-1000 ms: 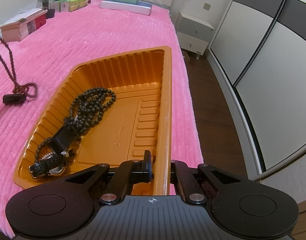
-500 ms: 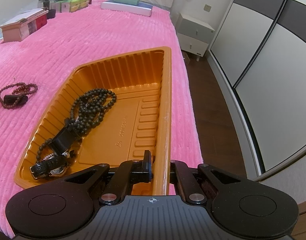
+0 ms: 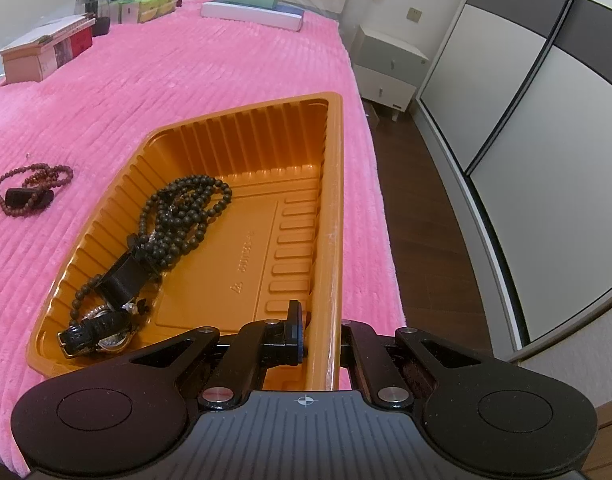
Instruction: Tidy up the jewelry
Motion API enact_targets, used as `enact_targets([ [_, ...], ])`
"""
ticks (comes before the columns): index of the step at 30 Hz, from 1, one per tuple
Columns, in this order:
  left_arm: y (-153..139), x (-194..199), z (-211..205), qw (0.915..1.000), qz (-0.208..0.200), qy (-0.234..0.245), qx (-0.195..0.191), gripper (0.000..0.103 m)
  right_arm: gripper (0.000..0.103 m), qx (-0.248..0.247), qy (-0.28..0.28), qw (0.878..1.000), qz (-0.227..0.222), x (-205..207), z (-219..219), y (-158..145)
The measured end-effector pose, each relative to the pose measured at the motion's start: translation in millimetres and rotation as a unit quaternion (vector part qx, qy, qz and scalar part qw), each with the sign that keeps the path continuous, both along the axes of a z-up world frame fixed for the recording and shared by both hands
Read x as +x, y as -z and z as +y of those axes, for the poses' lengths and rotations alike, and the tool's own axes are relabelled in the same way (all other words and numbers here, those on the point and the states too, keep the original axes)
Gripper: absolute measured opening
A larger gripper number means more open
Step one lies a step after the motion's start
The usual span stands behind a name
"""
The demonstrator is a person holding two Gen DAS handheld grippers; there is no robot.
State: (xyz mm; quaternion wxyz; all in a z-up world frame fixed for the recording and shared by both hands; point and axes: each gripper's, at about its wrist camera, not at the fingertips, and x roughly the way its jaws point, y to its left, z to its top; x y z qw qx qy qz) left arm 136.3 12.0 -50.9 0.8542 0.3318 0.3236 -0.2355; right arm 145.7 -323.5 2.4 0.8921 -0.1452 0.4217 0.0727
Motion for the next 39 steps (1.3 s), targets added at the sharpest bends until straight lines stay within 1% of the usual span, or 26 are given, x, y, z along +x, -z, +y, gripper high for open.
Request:
enact_targets([
  [3,4,2,2,0.999,0.029,0.0,-0.035,0.023,0.004,-0.001,0.0,1.0,0.001,0,0,1],
  [6,4,3,-10,0.9968,0.039,0.009,-0.069,0.023,0.004,-0.002,0.001,1.0,0.002,0,0,2],
  [8,7,7,-18,0.9953,0.047,0.007,-0.084,0.023,0.004,-0.002,0.001,1.0,0.003,1,0,3],
  [11,13,17,-29,0.9957,0.049,-0.009,-0.078,0.023,0.004,-0.002,0.001,1.0,0.004,1,0,3],
  [15,16,29,-34,0.9937,0.059,-0.019,-0.093,0.023,0.004,-0.002,0.002,1.0,0.005,1,0,3],
  [21,25,41,-40,0.9923,0.071,-0.033,-0.097,0.022,0.004,-0.003,0.004,1.0,0.005,3,0,4],
  [26,26,51,-42,0.9882,0.083,-0.055,-0.117,0.022,0.004,-0.004,0.005,1.0,0.005,3,0,4],
  [28,26,54,-44,0.9874,0.085,-0.059,-0.119,0.018,0.004,-0.004,0.006,1.0,0.004,2,0,4],
  [29,26,55,-46,0.9877,0.085,-0.058,-0.117,0.016,0.004,-0.003,0.006,1.0,0.004,2,0,4],
  [30,25,53,-47,0.9882,0.086,-0.054,-0.115,0.01,0.004,-0.003,0.005,1.0,0.004,2,0,4],
  [31,25,51,-48,0.9891,0.084,-0.049,-0.11,0.008,0.004,-0.002,0.004,1.0,0.004,2,0,4],
  [34,23,45,-52,0.9917,0.079,-0.037,-0.095,0.006,0.004,-0.002,0.005,1.0,0.003,2,-1,4],
  [37,13,37,-48,0.9917,0.071,-0.029,-0.103,0.006,0.004,-0.002,0.005,1.0,0.002,1,-1,4],
  [39,0,32,-42,0.9915,0.062,-0.025,-0.112,0.006,0.004,-0.002,0.005,1.0,0.002,1,-1,4],
])
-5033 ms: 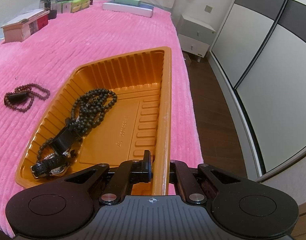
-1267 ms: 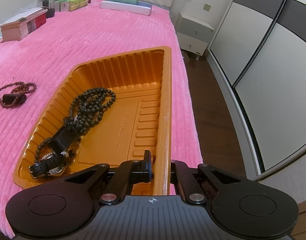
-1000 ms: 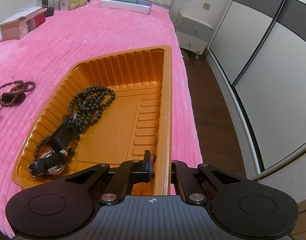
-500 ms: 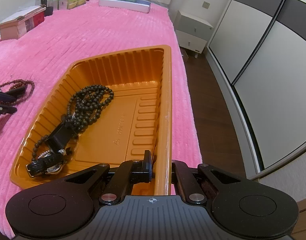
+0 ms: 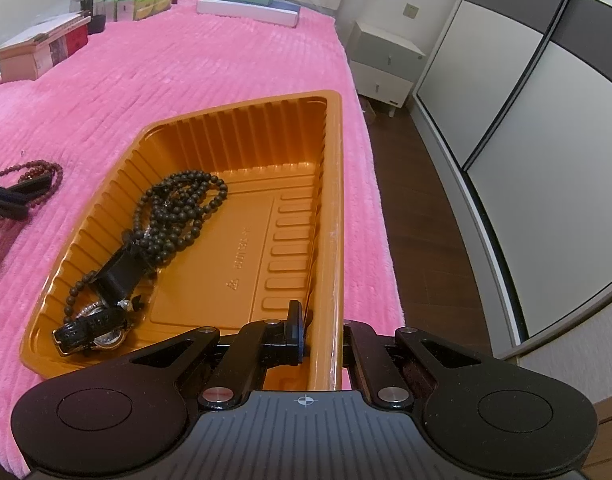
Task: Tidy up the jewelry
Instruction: 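Lift the brown bead necklace and carry it toward the orange tray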
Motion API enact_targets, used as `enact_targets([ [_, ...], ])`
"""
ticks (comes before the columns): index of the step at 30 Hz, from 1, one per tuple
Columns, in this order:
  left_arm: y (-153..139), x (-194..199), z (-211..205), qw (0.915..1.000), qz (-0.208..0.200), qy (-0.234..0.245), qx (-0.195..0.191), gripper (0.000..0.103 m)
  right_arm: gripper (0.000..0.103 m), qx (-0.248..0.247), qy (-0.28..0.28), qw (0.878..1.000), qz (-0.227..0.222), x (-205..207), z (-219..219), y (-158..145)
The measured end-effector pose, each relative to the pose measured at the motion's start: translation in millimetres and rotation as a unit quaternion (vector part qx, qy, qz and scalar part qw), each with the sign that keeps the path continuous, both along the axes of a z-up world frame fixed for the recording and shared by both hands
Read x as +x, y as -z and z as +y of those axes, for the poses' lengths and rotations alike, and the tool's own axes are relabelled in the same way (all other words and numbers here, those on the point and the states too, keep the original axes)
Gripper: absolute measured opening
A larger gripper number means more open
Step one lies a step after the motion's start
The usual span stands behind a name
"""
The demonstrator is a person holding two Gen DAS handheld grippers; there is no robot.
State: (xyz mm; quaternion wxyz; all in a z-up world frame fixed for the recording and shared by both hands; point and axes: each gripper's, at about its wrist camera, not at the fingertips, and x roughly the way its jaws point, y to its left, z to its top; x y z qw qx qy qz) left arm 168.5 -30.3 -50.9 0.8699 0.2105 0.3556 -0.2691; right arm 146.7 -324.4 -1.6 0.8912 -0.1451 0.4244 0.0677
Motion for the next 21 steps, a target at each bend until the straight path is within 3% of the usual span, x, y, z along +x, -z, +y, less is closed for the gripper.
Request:
enact_targets([
  [9,-74,13,37,0.9961,-0.026,-0.037,-0.076,0.006,0.004,0.0,-0.001,1.0,-0.002,-1,1,-1],
  [21,-151,26,75,0.9887,-0.081,-0.077,-0.1,0.006,0.004,0.0,-0.003,1.0,-0.002,0,1,-2],
])
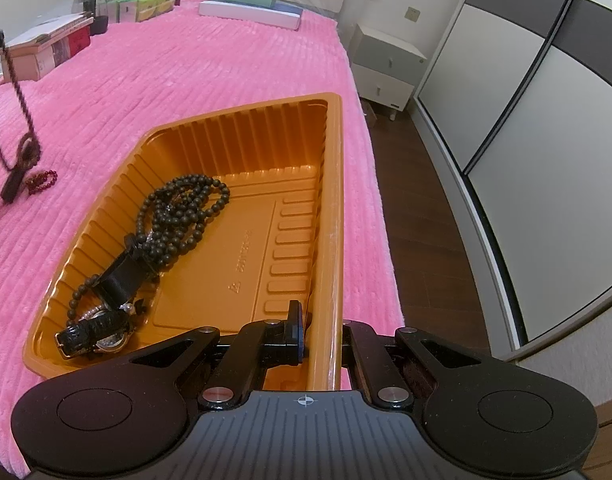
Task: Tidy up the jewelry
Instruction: 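Lift the brown bead necklace and carry it toward the orange tray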
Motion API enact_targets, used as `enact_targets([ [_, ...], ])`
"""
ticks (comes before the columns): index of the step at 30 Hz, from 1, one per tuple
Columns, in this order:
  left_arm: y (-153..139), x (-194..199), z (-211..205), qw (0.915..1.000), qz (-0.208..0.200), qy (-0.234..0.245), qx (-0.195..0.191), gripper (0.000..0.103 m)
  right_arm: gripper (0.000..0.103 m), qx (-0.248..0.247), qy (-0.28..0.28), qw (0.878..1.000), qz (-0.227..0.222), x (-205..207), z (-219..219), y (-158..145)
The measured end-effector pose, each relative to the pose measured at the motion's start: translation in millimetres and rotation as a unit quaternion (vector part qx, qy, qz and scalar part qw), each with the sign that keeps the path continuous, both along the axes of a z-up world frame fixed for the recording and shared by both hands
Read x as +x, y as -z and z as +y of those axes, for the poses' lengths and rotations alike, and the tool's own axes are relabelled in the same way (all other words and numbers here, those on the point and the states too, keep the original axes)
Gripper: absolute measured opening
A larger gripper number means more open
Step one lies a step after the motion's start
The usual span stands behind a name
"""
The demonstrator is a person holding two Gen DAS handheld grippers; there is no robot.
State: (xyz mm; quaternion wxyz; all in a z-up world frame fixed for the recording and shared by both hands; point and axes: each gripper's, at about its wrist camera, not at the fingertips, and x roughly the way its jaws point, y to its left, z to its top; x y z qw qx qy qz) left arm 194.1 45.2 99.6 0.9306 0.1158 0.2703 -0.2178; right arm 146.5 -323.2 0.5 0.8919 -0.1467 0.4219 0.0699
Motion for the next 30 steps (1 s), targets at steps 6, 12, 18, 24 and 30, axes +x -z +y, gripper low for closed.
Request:
enact_targets([
  [6,-33,-1,11,0.9996,-0.026,-0.008,0.002,0.006,0.004,-0.001,-0.002,1.0,-0.001,0,1,-2],
  [12,-52,-1,6,0.9992,-0.041,0.001,0.006,0.006,0.004,-0.002,-0.002,1.0,-0.001,0,1,-2],
  [18,-59,-5,-4,0.9989,-0.044,0.015,0.009,0.006,0.004,-0.001,-0.003,1.0,-0.001,0,1,-2],
  [24,-60,-8,-22,0.9984,-0.042,0.036,0.011,0.006,0.004,0.0,-0.002,1.0,-0.001,-1,1,-3],
  [30,-54,-7,-50,0.9972,-0.035,0.065,0.014,0.006,0.004,0.001,-0.002,1.0,-0.001,-1,0,-3],
])
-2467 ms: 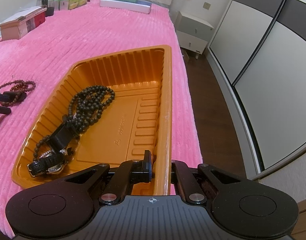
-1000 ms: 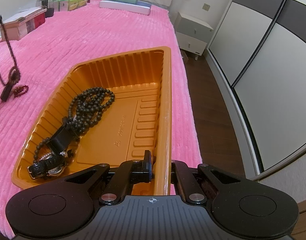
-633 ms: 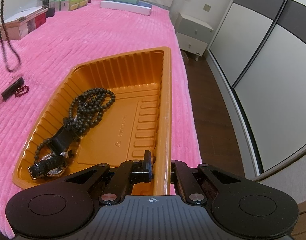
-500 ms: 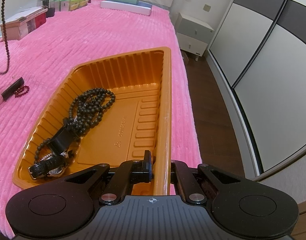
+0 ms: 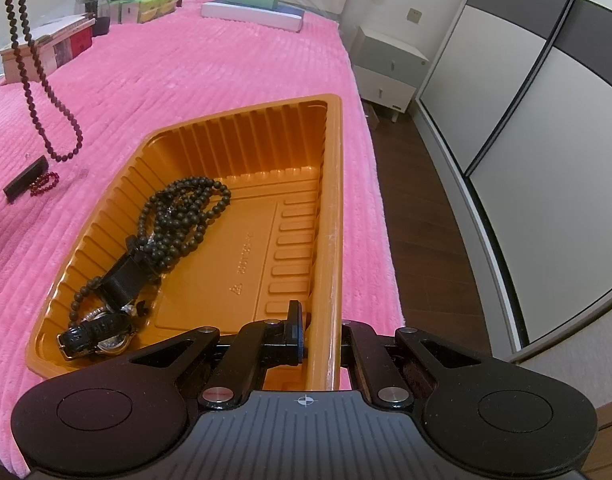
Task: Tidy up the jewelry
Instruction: 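Lift the brown bead necklace and carry it toward the orange tray, then lower the necklace into the tray and open the left tool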
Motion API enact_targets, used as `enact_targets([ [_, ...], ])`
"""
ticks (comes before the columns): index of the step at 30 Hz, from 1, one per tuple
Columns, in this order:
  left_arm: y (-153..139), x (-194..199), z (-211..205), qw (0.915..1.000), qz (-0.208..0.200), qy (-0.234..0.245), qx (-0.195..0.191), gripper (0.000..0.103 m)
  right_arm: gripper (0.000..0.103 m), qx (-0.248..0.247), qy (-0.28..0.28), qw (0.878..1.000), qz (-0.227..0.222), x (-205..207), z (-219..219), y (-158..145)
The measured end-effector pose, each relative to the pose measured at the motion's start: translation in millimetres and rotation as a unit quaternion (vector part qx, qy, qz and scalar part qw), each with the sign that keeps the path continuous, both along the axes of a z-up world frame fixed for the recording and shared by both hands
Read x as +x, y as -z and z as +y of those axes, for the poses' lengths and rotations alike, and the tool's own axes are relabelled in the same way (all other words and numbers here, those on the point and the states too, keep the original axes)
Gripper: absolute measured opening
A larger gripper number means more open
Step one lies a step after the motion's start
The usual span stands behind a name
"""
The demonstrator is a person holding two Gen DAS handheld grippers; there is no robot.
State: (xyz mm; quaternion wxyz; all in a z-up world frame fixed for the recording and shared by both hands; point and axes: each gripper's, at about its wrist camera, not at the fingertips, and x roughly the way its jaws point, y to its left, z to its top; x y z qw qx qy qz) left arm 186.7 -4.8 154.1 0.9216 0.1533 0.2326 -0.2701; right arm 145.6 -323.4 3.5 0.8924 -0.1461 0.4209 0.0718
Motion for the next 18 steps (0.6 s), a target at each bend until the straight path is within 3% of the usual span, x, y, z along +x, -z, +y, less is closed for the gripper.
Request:
enact_targets([
  [18,-14,10,-106,0.9953,-0.002,0.094,-0.021,0.006,0.004,0.006,-0.002,1.0,-0.002,0,-3,1],
])
